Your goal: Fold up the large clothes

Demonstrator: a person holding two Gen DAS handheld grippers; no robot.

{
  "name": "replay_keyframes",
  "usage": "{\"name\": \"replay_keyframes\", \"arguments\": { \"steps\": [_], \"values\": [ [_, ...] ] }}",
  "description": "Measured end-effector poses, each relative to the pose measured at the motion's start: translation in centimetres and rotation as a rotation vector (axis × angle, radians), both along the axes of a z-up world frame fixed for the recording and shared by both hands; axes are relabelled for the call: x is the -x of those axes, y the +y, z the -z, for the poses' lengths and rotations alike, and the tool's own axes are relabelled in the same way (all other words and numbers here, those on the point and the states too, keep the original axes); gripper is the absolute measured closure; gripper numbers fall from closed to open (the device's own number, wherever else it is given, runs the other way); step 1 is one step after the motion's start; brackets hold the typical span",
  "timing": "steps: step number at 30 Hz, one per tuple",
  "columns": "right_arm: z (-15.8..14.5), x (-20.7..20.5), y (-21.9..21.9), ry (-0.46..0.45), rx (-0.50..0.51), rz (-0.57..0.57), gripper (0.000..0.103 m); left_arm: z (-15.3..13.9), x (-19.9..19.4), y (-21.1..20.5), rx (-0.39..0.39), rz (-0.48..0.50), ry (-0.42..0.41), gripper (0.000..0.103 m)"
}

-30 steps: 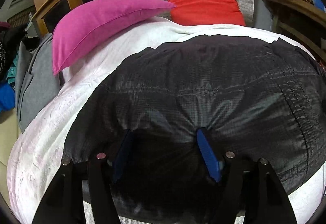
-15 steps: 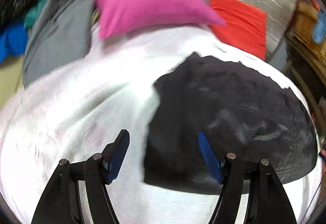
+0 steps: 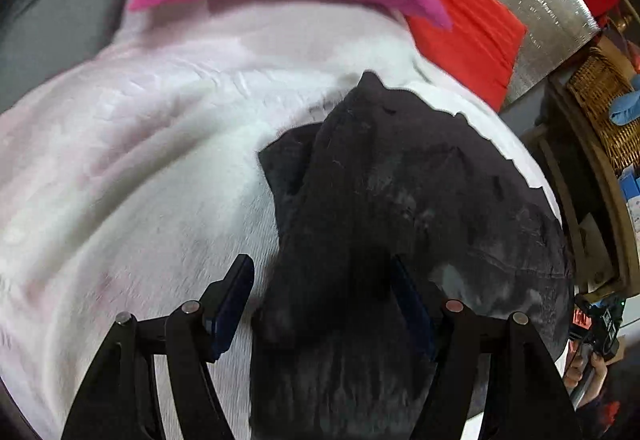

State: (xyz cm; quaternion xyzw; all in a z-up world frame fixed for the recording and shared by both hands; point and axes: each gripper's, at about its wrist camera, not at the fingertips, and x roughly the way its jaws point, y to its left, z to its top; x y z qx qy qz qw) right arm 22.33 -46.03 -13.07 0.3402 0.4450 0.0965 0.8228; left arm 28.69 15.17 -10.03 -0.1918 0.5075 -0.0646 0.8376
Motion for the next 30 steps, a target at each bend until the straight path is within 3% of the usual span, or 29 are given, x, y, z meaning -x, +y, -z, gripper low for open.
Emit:
{"name": "replay_keyframes", "arguments": {
  "steps": [6, 7, 8, 9, 10, 11, 13, 16, 18, 20, 23, 24, 28, 30],
  "values": [
    [0.6, -2.7, 1.4, 0.016, 0.062, -0.063, 0.016, 1.0, -1.3, -1.2, 0.006, 0.032, 0.012, 0.030],
    [0.4, -3.0, 1.6, 0.019, 0.088, -0.070, 0.031, 1.1, -1.4, -1.3, -0.003, 0.026, 0.002, 0.031],
    [0.3, -3.3, 1.7, 0.026, 0.090, -0.080, 0.044, 0.9, -1.3, -1.5, -0.022, 0.023, -0.009, 0.038],
    [-0.2, -3.4, 1.9, 0.029, 0.101, -0.087, 0.062, 0.8, -1.3, -1.9, -0.041, 0.031, -0.018, 0.052],
    [-0.9, -3.4, 2.2, 0.023, 0.138, -0.096, 0.074, 0.3, -1.2, -2.3, -0.079, 0.031, -0.024, 0.057],
    [-2.0, -3.4, 2.8, 0.012, 0.193, -0.109, 0.078, -0.2, -1.1, -2.7, -0.107, 0.036, -0.032, 0.071],
    [-4.2, -3.0, 3.6, -0.031, 0.269, -0.113, 0.085, -1.2, -1.0, -3.1, -0.136, 0.036, -0.043, 0.080],
    [-5.6, -2.9, 4.4, -0.067, 0.350, -0.112, 0.086, -1.1, -0.5, -3.2, -0.150, 0.020, -0.053, 0.081],
    [-3.0, -3.6, 4.3, 0.012, 0.375, -0.117, 0.086, 0.3, -0.6, -3.5, -0.167, 0.018, -0.034, 0.080],
    [-1.2, -3.6, 3.7, 0.039, 0.327, -0.084, 0.086, 0.2, -0.5, -3.9, -0.186, 0.011, -0.043, 0.079],
    [-1.3, -3.4, 3.3, 0.042, 0.280, -0.058, 0.082, -0.3, -0.5, -4.2, -0.222, 0.010, -0.030, 0.073],
    [-1.6, -3.2, 2.9, 0.041, 0.269, -0.050, 0.078, -0.6, -0.5, -4.3, -0.237, 0.007, -0.034, 0.068],
    [-3.4, -1.3, 1.6, 0.010, 0.260, 0.023, 0.046, -1.9, 1.2, -3.9, -0.256, -0.021, -0.064, 0.066],
    [-4.5, -0.1, 1.7, -0.016, 0.296, 0.041, 0.045, -2.5, 1.8, -4.4, -0.293, -0.015, -0.073, 0.066]
  ]
}}
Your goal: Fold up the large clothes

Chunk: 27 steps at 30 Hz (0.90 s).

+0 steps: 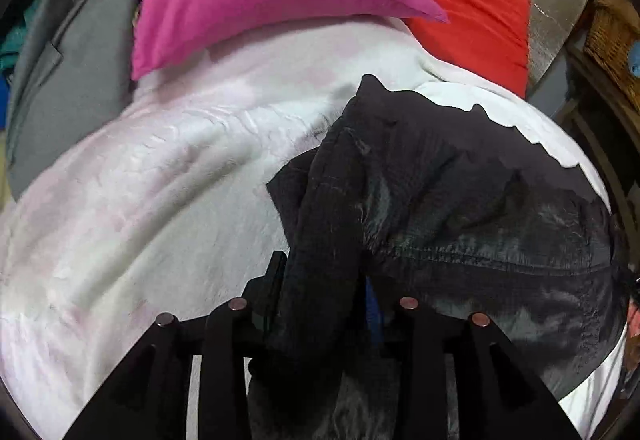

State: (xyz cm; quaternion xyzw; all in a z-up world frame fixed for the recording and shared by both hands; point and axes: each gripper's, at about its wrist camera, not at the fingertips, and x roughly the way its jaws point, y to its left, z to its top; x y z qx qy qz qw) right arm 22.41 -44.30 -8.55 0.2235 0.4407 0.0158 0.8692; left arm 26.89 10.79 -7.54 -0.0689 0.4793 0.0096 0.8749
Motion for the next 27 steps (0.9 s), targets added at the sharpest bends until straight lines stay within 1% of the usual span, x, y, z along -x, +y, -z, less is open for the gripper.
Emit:
{"name": "replay_keyframes", "arguments": {
  "steps": [2, 4, 6, 8, 11, 14, 16, 18, 20, 21, 22, 24, 25, 26, 27],
  "values": [
    [-1.2, 1.4, 0.3, -0.037, 0.056, 0.007, 0.045, -0.8, 0.9, -0.4, -0.041, 0.001, -0.018, 0.065],
    [-3.0, 2.8, 1.8, -0.088, 0.126, -0.007, 0.045, -1.9, 2.2, -0.6, -0.070, -0.012, -0.052, 0.059],
    [-4.3, 4.0, 3.2, -0.133, 0.160, -0.031, 0.043, -2.6, 2.8, -0.8, -0.081, -0.011, -0.080, 0.050],
    [-5.2, 4.7, 4.9, -0.164, 0.179, -0.064, 0.042, -3.4, 3.7, -1.2, -0.103, -0.003, -0.100, 0.049],
    [-5.9, 5.7, 7.6, -0.192, 0.194, -0.126, 0.041, -4.4, 4.8, -1.6, -0.113, 0.012, -0.122, 0.049],
    [-5.5, 6.0, 10.4, -0.194, 0.201, -0.193, 0.041, -4.9, 5.6, -2.2, -0.113, 0.026, -0.132, 0.049],
    [-4.5, 5.8, 12.4, -0.181, 0.228, -0.230, 0.041, -4.8, 6.0, -2.6, -0.112, 0.037, -0.135, 0.049],
    [-3.3, 5.5, 13.1, -0.160, 0.258, -0.243, 0.041, -4.4, 6.1, -3.2, -0.109, 0.046, -0.132, 0.049],
    [-1.3, 4.9, 13.5, -0.108, 0.294, -0.248, 0.040, -3.8, 6.2, -3.7, -0.109, 0.053, -0.124, 0.047],
    [0.1, 4.4, 13.4, -0.061, 0.307, -0.247, 0.039, -3.2, 6.1, -4.0, -0.113, 0.057, -0.113, 0.044],
    [1.0, 4.4, 13.1, -0.046, 0.296, -0.247, 0.039, -2.0, 5.9, -4.3, -0.131, 0.060, -0.088, 0.043],
    [1.1, 4.8, 12.7, -0.069, 0.275, -0.244, 0.038, 0.8, 5.4, -4.8, -0.179, 0.073, 0.001, 0.042],
    [0.7, 4.8, 12.3, -0.063, 0.254, -0.243, 0.039, 1.2, 5.5, -4.8, -0.180, 0.081, -0.003, 0.042],
    [0.3, 4.9, 11.8, -0.067, 0.217, -0.239, 0.039, 0.9, 5.8, -4.7, -0.178, 0.086, -0.032, 0.042],
    [-0.5, 5.2, 10.6, -0.089, 0.151, -0.222, 0.038, 0.4, 5.9, -4.3, -0.160, 0.087, -0.046, 0.042]
  ]
}}
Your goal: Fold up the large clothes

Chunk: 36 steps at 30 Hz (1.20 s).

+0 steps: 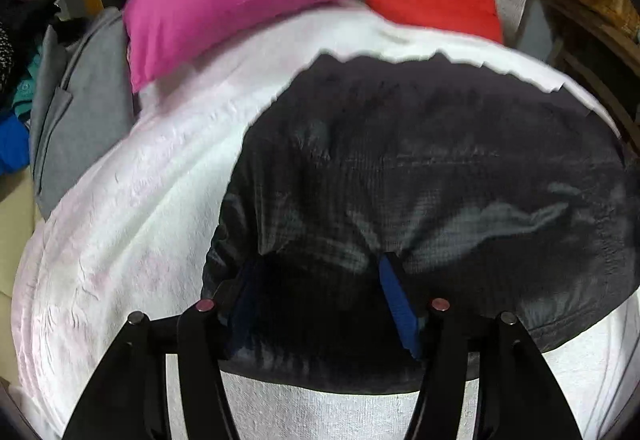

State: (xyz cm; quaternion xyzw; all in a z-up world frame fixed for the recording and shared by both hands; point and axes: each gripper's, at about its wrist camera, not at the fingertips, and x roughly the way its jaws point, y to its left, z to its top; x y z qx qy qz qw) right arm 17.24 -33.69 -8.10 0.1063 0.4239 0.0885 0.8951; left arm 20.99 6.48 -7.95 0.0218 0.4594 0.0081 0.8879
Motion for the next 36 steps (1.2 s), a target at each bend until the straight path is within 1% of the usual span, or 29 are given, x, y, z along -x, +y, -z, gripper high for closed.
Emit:
{"name": "replay_keyframes", "arguments": {
  "steps": [1, 2, 3, 4, 5, 6, 8, 9, 11, 14, 17, 18, 19, 20, 21, 22, 23, 25, 26, 27, 28, 29, 30, 31, 32, 33, 35, 36],
  "values": [
    [-0.7, 0.2, -1.5, -0.017, -0.046, 0.029, 0.038, -0.4, 0.0, 0.4, 0.026, -0.001, -0.007, 0.042],
    [-1.2, 0.2, -2.8, -0.023, -0.069, 0.057, 0.037, -1.1, -0.2, 1.2, 0.064, -0.006, -0.021, 0.042],
    [-1.6, 0.2, -4.5, -0.030, -0.092, 0.095, 0.033, -1.6, -0.4, 2.0, 0.094, -0.015, -0.035, 0.039],
    [-1.7, 0.0, -6.3, -0.035, -0.112, 0.139, 0.032, -1.9, -0.7, 2.7, 0.115, -0.026, -0.044, 0.035],
    [-1.7, -0.2, -7.6, -0.032, -0.127, 0.169, 0.032, -2.1, -1.2, 3.6, 0.144, -0.042, -0.048, 0.028],
    [-1.4, -0.5, -9.3, -0.021, -0.163, 0.201, 0.032, -2.1, -1.6, 4.3, 0.169, -0.052, -0.045, 0.026],
    [-0.1, -1.7, -11.6, 0.030, -0.264, 0.214, 0.030, -1.2, -3.2, 5.7, 0.276, -0.060, 0.005, 0.026],
    [0.9, -2.6, -12.4, 0.065, -0.311, 0.215, 0.030, -0.5, -4.0, 6.2, 0.311, -0.066, 0.043, 0.026],
    [2.4, -4.0, -12.8, 0.108, -0.340, 0.209, 0.030, 0.5, -4.8, 6.5, 0.344, -0.073, 0.079, 0.026],
    [3.9, -6.0, -12.4, 0.152, -0.354, 0.171, 0.030, 1.2, -5.2, 5.9, 0.337, -0.046, 0.105, 0.026],
    [5.1, -7.1, -10.5, 0.196, -0.335, 0.092, 0.031, 1.3, -5.1, 5.0, 0.293, -0.008, 0.093, 0.026],
    [5.1, -7.2, -9.9, 0.195, -0.312, 0.080, 0.037, 1.3, -5.0, 4.8, 0.280, 0.000, 0.088, 0.026],
    [4.9, -7.2, -9.4, 0.188, -0.291, 0.067, 0.044, 1.3, -5.0, 4.6, 0.268, 0.003, 0.083, 0.027],
    [4.8, -7.1, -9.4, 0.185, -0.288, 0.066, 0.049, 1.4, -5.0, 4.5, 0.257, 0.009, 0.077, 0.035],
    [4.6, -7.1, -9.5, 0.185, -0.280, 0.071, 0.056, 1.4, -5.2, 4.3, 0.260, 0.017, 0.078, 0.047],
    [4.6, -7.2, -9.6, 0.190, -0.278, 0.071, 0.059, 1.5, -5.2, 4.1, 0.266, 0.023, 0.077, 0.049],
    [4.6, -7.2, -9.8, 0.197, -0.277, 0.069, 0.059, 1.5, -5.3, 4.0, 0.258, 0.021, 0.074, 0.050],
    [4.6, -7.2, -9.7, 0.203, -0.271, 0.068, 0.059, 1.8, -5.6, 4.0, 0.245, 0.014, 0.070, 0.050],
    [4.6, -7.0, -9.9, 0.207, -0.278, 0.074, 0.054, 1.9, -5.7, 3.9, 0.243, 0.005, 0.070, 0.044],
    [4.7, -7.0, -10.2, 0.207, -0.291, 0.092, 0.049, 2.0, -5.8, 4.0, 0.243, -0.004, 0.074, 0.033],
    [4.7, -7.2, -10.2, 0.207, -0.301, 0.097, 0.050, 2.1, -5.9, 4.0, 0.240, -0.015, 0.087, 0.033],
    [4.5, -7.7, -9.9, 0.209, -0.295, 0.096, 0.053, 2.0, -6.0, 4.0, 0.249, -0.011, 0.090, 0.038],
    [4.0, -7.9, -9.4, 0.213, -0.273, 0.085, 0.065, 1.9, -6.3, 3.8, 0.261, 0.006, 0.097, 0.060],
    [3.3, -8.0, -8.9, 0.216, -0.240, 0.073, 0.076, 1.6, -6.4, 3.7, 0.256, 0.005, 0.102, 0.067],
    [2.3, -8.1, -8.3, 0.214, -0.206, 0.061, 0.080, 0.9, -6.6, 3.6, 0.240, 0.000, 0.100, 0.079],
    [1.2, -8.2, -7.8, 0.206, -0.179, 0.052, 0.083, 0.4, -6.8, 3.5, 0.227, -0.002, 0.103, 0.084],
    [-1.8, -8.2, -6.6, 0.177, -0.144, 0.019, 0.085, -1.4, -7.3, 3.1, 0.190, -0.010, 0.099, 0.086],
    [-3.3, -8.2, -6.2, 0.160, -0.127, 0.005, 0.086, -2.5, -7.3, 3.1, 0.183, -0.013, 0.087, 0.087]
  ]
}}
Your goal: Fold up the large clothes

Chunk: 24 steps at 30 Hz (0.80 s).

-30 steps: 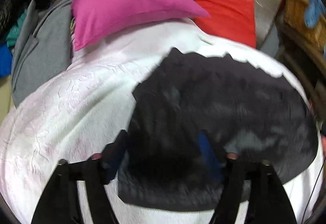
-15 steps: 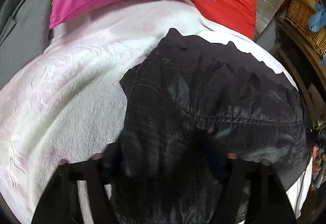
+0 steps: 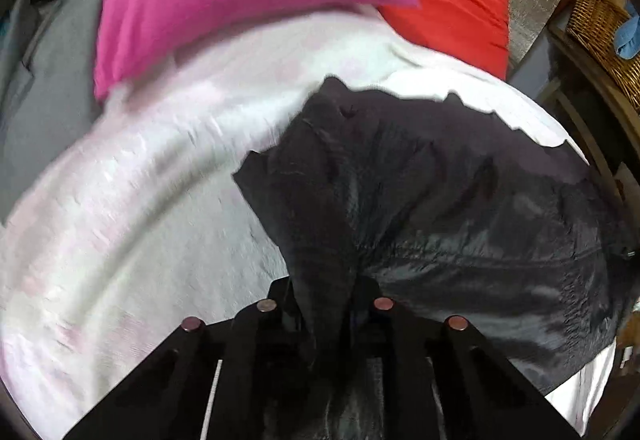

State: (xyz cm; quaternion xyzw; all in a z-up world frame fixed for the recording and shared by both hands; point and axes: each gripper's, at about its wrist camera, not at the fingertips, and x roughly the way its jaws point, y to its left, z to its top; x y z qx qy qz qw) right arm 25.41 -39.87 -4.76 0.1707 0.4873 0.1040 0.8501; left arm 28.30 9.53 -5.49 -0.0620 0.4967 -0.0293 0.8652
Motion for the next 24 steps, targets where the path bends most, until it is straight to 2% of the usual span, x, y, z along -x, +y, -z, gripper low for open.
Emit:
{"name": "replay_keyframes", "arguments": {
  "steps": [4, 7, 10, 12, 14, 15, 17, 18, 19, 20, 22, 24],
  "values": [
    [-7.0, 1.2, 2.7, -0.088, 0.053, -0.062, 0.088, -6.0, 1.6, 0.1, -0.023, 0.016, -0.098, 0.089],
    [-10.7, 4.3, 3.8, -0.162, 0.055, -0.101, 0.088, -10.5, 5.3, 0.7, -0.041, 0.029, -0.192, 0.090],
    [-11.7, 9.4, 3.7, -0.212, 0.033, -0.119, 0.088, -12.4, 11.1, 2.0, -0.063, 0.032, -0.280, 0.091],
    [-10.2, 12.5, 3.1, -0.213, 0.012, -0.118, 0.088, -11.4, 14.8, 3.0, -0.041, 0.030, -0.301, 0.091],
    [-6.5, 15.4, 2.2, -0.180, -0.032, -0.097, 0.088, -8.9, 18.0, 4.0, -0.005, 0.027, -0.293, 0.090],
    [-3.8, 16.7, 1.9, -0.148, -0.045, -0.087, 0.088, -6.2, 19.4, 4.5, 0.025, 0.018, -0.252, 0.088],
    [1.8, 17.9, 1.4, -0.042, -0.077, -0.042, 0.082, -0.7, 19.9, 4.8, 0.027, 0.012, -0.103, 0.083],
    [5.3, 18.3, 1.1, 0.037, -0.073, -0.010, 0.068, 2.1, 20.0, 5.0, 0.027, 0.001, -0.042, 0.072],
    [7.6, 19.0, 0.4, 0.055, -0.085, 0.019, 0.049, 3.7, 20.4, 5.3, 0.041, -0.016, -0.039, 0.066],
    [8.5, 19.7, -0.5, 0.034, -0.144, 0.058, 0.042, 4.0, 20.8, 5.7, 0.056, -0.030, -0.067, 0.058],
    [8.5, 20.6, -2.3, 0.031, -0.241, 0.113, 0.039, 3.1, 21.0, 6.9, 0.083, -0.066, -0.065, 0.048],
    [7.2, 21.0, -3.2, 0.005, -0.198, 0.119, 0.037, 1.6, 21.1, 8.3, 0.098, -0.079, -0.063, 0.045]
  ]
}}
